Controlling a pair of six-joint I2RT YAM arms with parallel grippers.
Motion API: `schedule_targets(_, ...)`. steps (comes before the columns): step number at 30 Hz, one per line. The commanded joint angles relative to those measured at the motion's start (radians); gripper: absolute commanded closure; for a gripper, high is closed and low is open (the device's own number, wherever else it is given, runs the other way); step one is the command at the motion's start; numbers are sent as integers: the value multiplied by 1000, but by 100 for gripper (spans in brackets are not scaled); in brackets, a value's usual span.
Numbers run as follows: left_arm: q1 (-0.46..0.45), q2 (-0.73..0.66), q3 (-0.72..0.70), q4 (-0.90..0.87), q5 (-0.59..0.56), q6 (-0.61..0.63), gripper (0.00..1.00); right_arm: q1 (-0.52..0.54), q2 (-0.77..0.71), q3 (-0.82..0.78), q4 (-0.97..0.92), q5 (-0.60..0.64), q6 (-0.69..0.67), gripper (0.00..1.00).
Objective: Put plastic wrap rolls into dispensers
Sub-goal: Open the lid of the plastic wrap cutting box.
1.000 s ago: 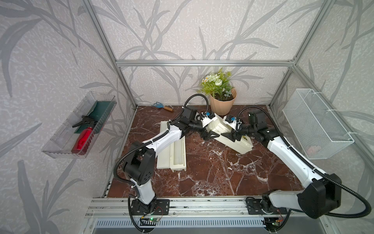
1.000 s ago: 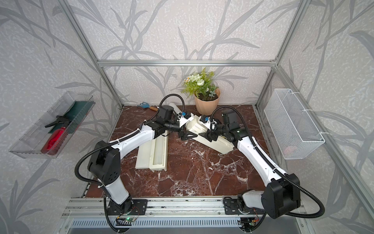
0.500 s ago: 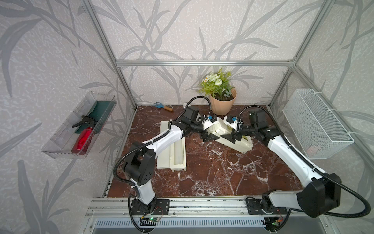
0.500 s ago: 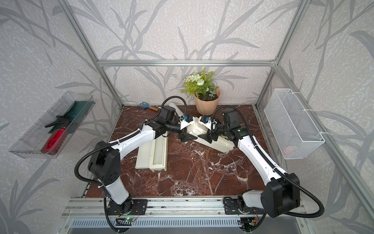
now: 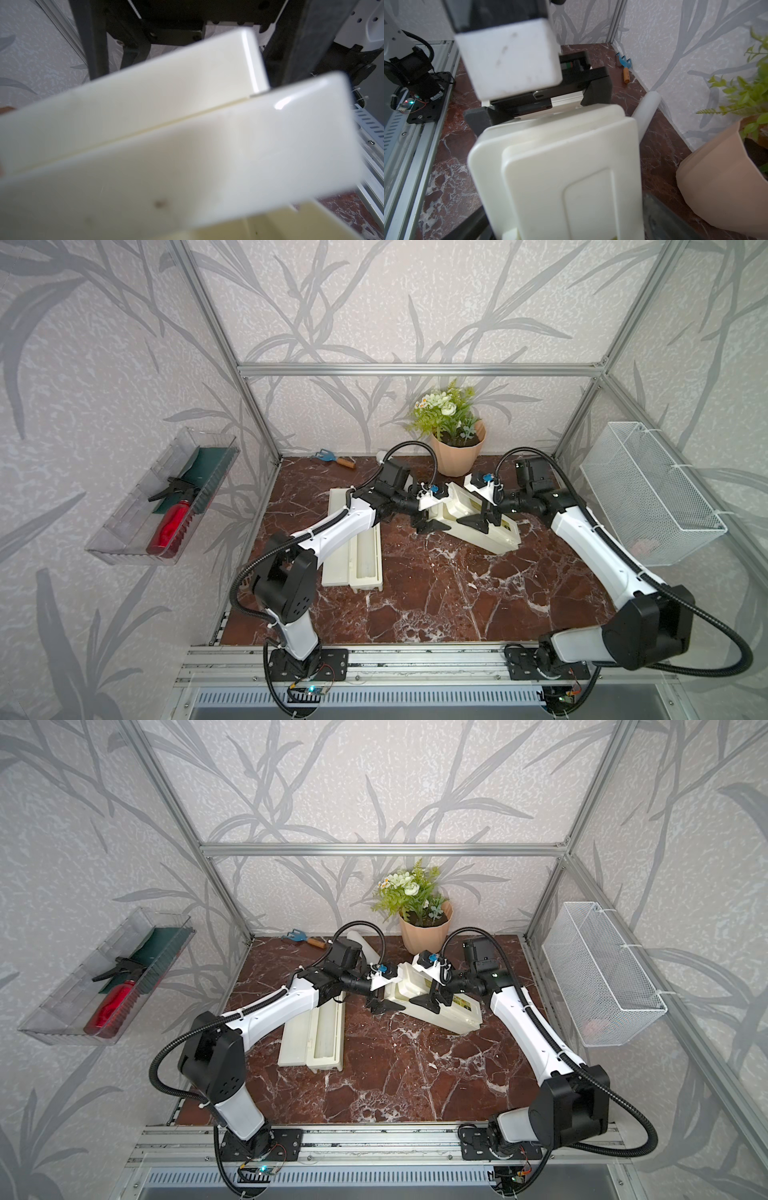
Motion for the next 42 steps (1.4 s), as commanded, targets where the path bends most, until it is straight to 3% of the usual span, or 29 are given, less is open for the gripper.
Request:
schedule_targets(1,-12,-39,-14,-22,32,146,100,2,55,18,-156,-83,-13,1)
schedule_targets(11,-2,-26,-9,39,38,140,100,3,46,-52,-101,-104,25,1)
schedule_targets(21,-2,1,8,106,55,105,100,14,132,-2,-150,-139,23,0)
schedule_targets(23,0,7,14,130,57,81,100,16,137,-2,-148,-146,23,7)
schedule_targets(26,12,12,5,197,65,25,100,16,148,4,-141,-165,29,31)
schedule_targets(29,28,12,-11,255,66,-28,100,15,153,10,-134,-159,44,49)
schedule_targets(36,67,10,-39,248,50,-47,100,-17,102,-15,-8,-72,157,63)
schedule_targets(42,95,13,-76,209,28,-64,100,-75,4,-108,220,66,332,63)
